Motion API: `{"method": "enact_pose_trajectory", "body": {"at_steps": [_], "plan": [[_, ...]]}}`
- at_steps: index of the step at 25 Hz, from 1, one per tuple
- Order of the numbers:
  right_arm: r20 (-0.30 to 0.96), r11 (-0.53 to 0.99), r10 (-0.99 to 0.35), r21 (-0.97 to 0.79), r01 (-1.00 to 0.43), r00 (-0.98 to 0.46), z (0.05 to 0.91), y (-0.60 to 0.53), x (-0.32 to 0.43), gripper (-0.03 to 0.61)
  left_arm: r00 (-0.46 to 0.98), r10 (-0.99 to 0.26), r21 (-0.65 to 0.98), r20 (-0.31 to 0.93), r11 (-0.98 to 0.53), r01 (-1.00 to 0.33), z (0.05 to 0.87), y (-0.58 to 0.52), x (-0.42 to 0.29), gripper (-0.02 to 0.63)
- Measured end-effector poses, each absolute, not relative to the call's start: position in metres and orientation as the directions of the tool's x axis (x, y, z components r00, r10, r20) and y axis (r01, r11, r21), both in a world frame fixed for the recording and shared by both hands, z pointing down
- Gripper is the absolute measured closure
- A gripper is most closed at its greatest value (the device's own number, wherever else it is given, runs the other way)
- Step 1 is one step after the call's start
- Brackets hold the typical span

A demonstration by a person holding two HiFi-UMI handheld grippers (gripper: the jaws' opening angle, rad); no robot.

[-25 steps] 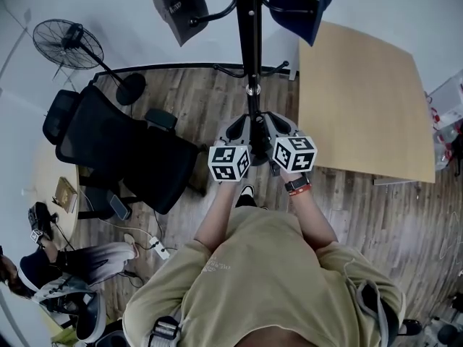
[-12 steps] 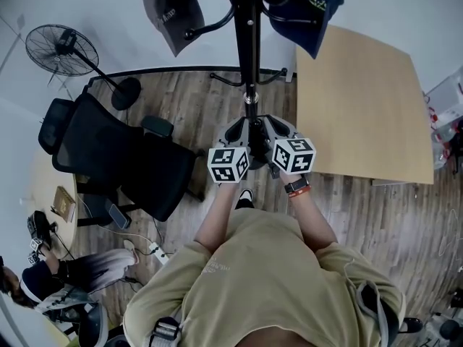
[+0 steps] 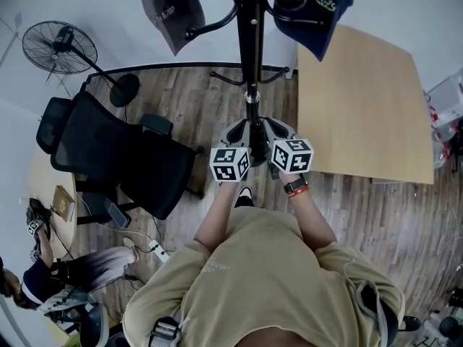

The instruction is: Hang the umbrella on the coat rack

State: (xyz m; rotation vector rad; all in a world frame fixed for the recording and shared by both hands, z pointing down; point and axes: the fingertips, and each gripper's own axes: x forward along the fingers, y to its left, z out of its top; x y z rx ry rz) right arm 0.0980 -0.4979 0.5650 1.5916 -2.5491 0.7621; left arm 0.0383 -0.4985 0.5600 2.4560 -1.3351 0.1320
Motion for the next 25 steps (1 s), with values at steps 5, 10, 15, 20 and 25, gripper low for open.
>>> {"method": "enact_pose_trajectory", "body": {"at_steps": [5, 10, 15, 20, 25], "plan": [[0.295, 0.361, -0.823, -0.390, -0.847, -0.486, 0.577, -0.497, 0.092, 0.560, 0.567, -0.781, 0.250, 0.262, -0.512, -0.822, 0.574, -0.496, 0.043, 0.591], [0.299, 0.367, -0.818, -0.388, -0.846, -0.492, 0.582, -0.496, 0.087, 0.560, 0.584, -0.765, 0.256, 0.271, -0.528, -0.810, 0.579, -0.495, 0.050, 0.591], [0.299, 0.384, -0.806, -0.395, -0.835, -0.512, 0.580, -0.495, 0.082, 0.560, 0.604, -0.748, 0.276, 0.273, -0.541, -0.795, 0.579, -0.494, 0.054, 0.591], [0.303, 0.392, -0.799, -0.391, -0.832, -0.519, 0.582, -0.493, 0.081, 0.559, 0.616, -0.740, 0.292, 0.271, -0.546, -0.785, 0.581, -0.489, 0.058, 0.591], [0.314, 0.403, -0.790, -0.381, -0.832, -0.526, 0.582, -0.494, 0.079, 0.558, 0.614, -0.742, 0.292, 0.270, -0.544, -0.787, 0.581, -0.490, 0.056, 0.591]]}}
